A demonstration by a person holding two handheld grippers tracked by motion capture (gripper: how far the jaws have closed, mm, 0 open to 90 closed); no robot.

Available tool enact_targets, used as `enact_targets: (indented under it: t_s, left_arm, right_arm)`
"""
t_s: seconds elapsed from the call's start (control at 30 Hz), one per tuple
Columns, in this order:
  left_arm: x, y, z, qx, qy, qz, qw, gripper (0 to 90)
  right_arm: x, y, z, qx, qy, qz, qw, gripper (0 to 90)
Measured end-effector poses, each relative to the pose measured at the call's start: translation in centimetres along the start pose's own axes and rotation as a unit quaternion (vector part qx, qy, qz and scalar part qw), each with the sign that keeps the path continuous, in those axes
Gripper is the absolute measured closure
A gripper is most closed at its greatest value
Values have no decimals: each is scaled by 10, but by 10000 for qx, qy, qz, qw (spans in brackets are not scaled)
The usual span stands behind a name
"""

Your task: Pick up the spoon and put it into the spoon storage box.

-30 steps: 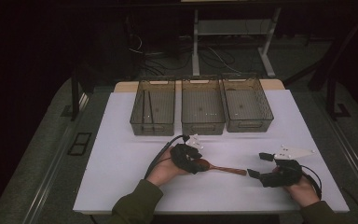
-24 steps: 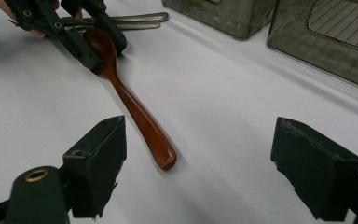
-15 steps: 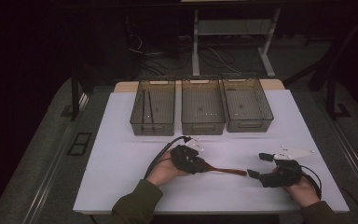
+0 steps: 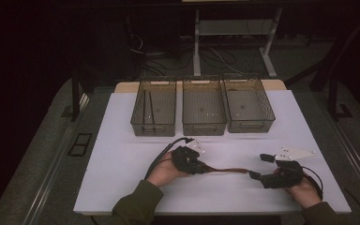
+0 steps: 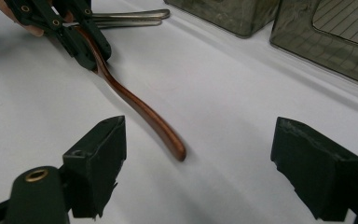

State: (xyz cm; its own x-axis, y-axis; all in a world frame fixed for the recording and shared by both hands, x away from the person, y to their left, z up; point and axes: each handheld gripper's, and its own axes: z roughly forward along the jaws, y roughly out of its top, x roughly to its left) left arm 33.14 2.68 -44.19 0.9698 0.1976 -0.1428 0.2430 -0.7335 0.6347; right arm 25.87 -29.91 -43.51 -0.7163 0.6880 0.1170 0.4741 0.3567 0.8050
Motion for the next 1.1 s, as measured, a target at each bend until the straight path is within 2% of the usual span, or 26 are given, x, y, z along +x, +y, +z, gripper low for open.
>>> enact_targets:
  t_s: [0.23,0.5,0.63,0.7,0.8,0.97,1.0,1.1]
  left_arm:
    - [-1,1,0,44,12,4,10000,785]
    - [-2,4,0,117,9,-222,9997,790]
    - [-2,6,-3,158,189,-277,9993,791]
    - [-3,6,-6,87,266,-390,9988,791]
    - [-1,5,-11,42,362,-438,9984,791]
    - [2,5,-21,-72,435,-555,9975,792]
    - [3,6,-24,-38,454,-496,9977,792]
    - [5,5,-31,-166,507,-566,9970,792]
  right_arm:
    - [0,0,0,-3,2,4,10000,174]
    - [-1,0,-1,-12,1,6,10000,174]
    - [-1,0,-1,-23,0,7,10000,174]
    - [-1,0,-1,-27,15,16,10000,174]
    - [-1,0,-1,-18,13,14,10000,174]
    - [-1,0,-1,-22,15,5,10000,174]
    - [-1,0,-1,-22,21,0,10000,174]
    - [0,0,-1,-13,26,1,10000,174]
